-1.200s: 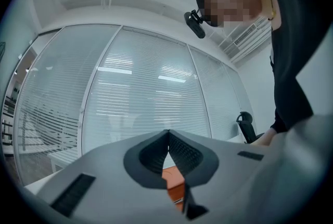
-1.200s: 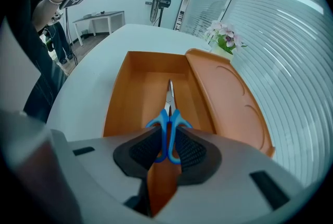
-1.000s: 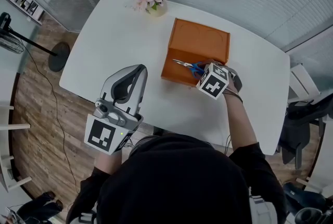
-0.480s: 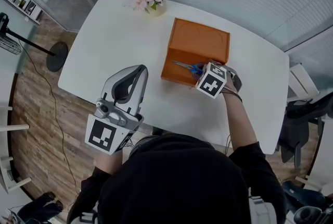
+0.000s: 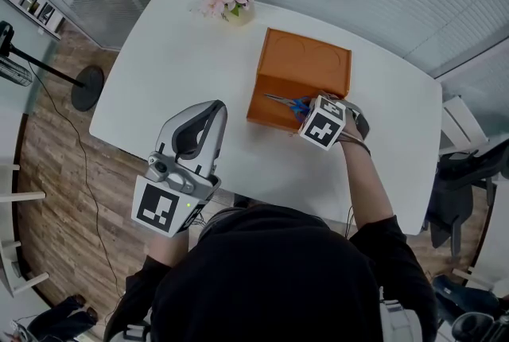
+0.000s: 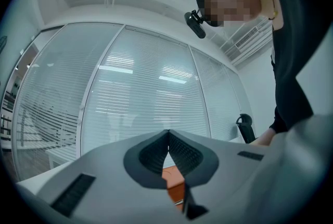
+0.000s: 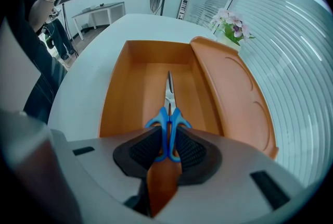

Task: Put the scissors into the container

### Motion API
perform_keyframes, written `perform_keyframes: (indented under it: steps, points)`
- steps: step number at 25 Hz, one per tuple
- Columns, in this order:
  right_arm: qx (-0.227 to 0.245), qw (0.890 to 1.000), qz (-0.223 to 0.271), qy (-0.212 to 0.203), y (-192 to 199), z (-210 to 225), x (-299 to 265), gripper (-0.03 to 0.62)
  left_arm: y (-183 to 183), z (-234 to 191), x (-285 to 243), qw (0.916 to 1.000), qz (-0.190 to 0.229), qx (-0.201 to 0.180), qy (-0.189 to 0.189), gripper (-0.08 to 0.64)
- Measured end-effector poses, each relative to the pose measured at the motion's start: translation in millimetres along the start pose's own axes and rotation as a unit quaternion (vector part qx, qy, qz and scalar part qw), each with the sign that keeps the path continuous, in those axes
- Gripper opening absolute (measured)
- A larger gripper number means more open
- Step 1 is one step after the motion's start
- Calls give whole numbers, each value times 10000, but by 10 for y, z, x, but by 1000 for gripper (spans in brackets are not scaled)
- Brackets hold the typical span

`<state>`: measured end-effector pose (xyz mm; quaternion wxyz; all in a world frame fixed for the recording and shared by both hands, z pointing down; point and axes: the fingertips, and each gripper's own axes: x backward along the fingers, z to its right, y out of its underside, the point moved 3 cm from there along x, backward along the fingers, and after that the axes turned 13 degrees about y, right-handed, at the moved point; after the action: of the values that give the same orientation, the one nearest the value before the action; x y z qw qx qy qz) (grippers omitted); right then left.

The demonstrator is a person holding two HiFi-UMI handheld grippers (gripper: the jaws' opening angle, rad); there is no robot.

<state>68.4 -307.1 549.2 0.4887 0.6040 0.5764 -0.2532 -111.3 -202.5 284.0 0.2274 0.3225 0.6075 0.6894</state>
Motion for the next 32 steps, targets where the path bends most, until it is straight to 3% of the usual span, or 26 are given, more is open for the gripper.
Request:
perform_keyframes:
  steps: [6,14,18,24,32]
  points:
    - [147,9996,62,222,36,25,-6,95,-13,9,-7,10000,21,-30,-3,11]
    - [-48,9992,241,317,12,54,26,104,-14,32,-7,10000,23,-29,6,11]
    - [-95,9976,353,585,1,111,68,109,-35,42,-9,10000,57,-25,14,9]
    - [-401,9906,710,1100,-3,251,264,103,-34,117,-65,9999,66,-39,106,11]
    - [-815,9805,1163,1357,-36,293,591,95,-19,203,-175,9995,61,-9,294,11]
